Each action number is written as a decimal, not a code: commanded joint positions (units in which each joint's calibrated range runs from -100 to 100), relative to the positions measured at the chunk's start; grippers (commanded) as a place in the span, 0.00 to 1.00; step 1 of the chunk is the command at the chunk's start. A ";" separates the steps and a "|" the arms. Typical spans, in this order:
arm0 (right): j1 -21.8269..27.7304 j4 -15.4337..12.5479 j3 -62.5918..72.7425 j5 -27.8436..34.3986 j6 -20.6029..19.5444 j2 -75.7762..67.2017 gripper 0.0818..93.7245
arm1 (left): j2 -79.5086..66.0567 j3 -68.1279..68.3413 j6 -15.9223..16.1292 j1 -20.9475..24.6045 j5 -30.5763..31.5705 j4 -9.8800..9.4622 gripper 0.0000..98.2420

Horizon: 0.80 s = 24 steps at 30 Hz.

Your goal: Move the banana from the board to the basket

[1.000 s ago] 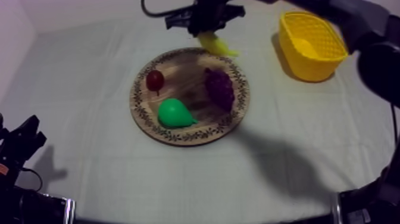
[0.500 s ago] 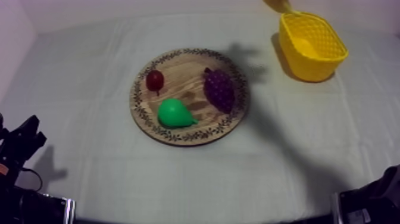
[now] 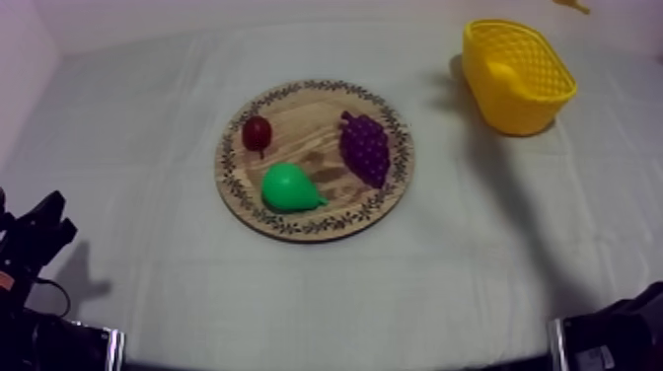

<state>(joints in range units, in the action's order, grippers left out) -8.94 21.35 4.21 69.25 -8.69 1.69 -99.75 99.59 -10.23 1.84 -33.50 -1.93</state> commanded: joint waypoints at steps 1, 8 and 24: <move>2.67 0.01 -1.56 -2.41 0.11 0.65 0.10 | 0.00 -0.04 -0.01 0.01 -0.05 0.00 0.00; 5.41 -0.97 -3.21 -5.41 0.29 5.51 0.10 | 0.00 -0.04 -0.01 0.01 -0.05 0.00 0.00; 6.22 -1.22 0.24 -10.19 -1.52 22.36 0.10 | 0.00 -0.04 -0.01 0.01 -0.05 0.00 0.00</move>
<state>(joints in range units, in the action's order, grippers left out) -2.76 19.98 4.04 59.10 -10.08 21.90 -99.75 99.59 -10.23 1.84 -33.58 -1.93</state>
